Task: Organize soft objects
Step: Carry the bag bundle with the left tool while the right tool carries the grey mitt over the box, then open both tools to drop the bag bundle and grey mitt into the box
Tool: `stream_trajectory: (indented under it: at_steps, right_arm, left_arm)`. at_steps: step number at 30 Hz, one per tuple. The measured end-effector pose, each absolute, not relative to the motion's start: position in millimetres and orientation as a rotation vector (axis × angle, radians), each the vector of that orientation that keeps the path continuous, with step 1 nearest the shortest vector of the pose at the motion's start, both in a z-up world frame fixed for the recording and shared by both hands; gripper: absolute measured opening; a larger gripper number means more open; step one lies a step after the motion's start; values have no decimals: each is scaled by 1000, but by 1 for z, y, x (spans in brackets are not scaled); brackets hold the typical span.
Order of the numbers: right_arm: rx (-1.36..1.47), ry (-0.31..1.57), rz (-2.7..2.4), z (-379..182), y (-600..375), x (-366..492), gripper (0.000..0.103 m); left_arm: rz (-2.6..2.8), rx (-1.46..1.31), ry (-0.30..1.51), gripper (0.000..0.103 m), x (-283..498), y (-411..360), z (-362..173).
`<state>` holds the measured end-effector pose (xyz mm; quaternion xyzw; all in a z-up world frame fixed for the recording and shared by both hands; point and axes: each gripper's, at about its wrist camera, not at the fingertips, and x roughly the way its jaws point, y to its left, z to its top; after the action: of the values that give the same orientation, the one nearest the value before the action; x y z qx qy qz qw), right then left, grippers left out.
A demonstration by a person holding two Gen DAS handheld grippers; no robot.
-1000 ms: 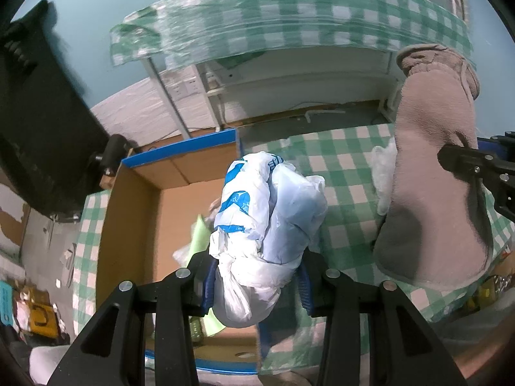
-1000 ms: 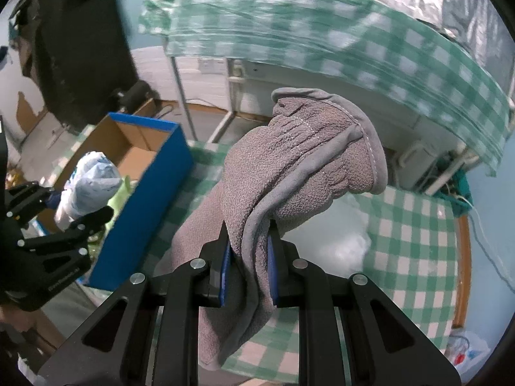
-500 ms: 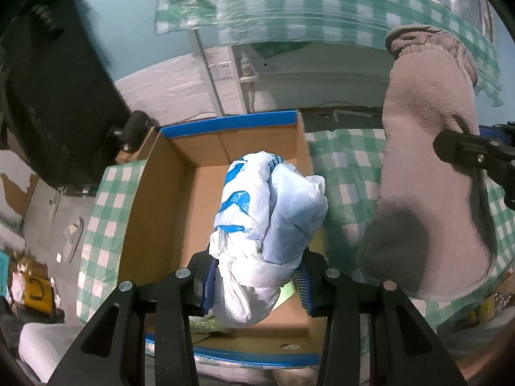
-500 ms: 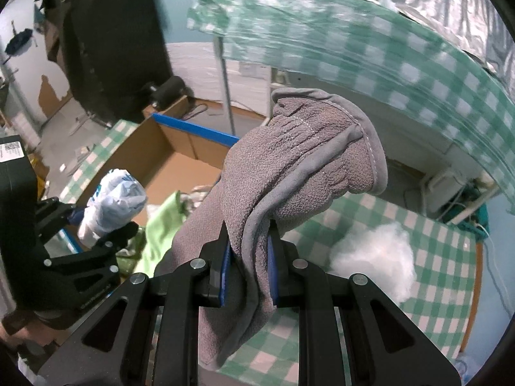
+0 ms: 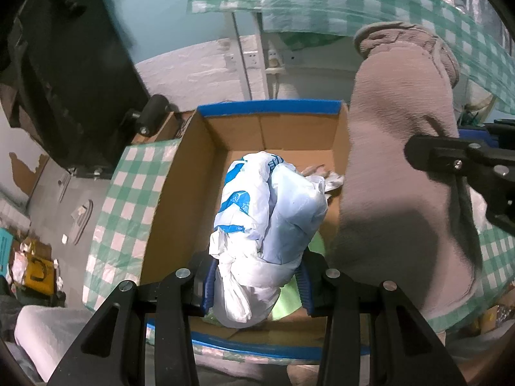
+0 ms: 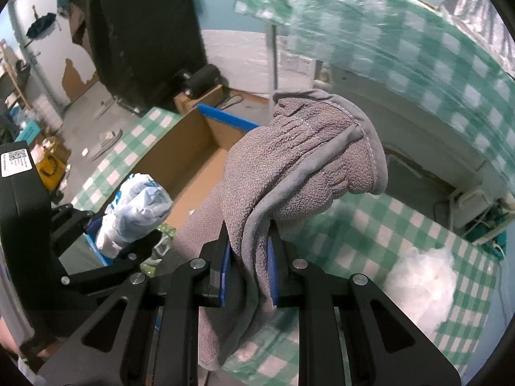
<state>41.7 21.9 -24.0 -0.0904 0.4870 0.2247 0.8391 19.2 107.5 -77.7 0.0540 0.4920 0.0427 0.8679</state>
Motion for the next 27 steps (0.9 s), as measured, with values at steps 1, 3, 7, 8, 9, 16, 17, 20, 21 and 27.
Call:
stream_trajectory:
  at_steps: [1,3,7,8,9,16,17,20,21,27]
  right_arm:
    - [-194,1036,483,-26,26,42,17]
    - [-198,1049,498,-33,37,45,17]
    - [-202,1071,516,-43,51,49,17]
    - [-203,1076,521,-45,55,49,17]
    - [-207,1082,527,-48,60,49,17]
    - [-216,1128,559,-63,76,53,41]
    - [-210,1133,554,-64,76,53,43]
    - [-221,1122,545,-64,74,52,57]
    - [-228,1116,539,-63,73,52,67]
    - [-246,1093,508,-57,64,51,70]
  left_arm:
    - [94,111,1034,41,19,111,-79]
    - [106,105,1041,41,20,116,-82]
    - [129,97,1046,41,20,126,-84]
    - [134,95,1048,41,20,128,-84]
    - [143,91,1052,42,20,131,-86]
    - [204,75,1072,51,23,148,-92]
    - [210,78,1071,53,23,148,-93]
    - [226,83,1076,61,24,151,-95]
    - [227,81,1077,63,25,152,-95]
    - [223,77,1074,65,27,149,-92]
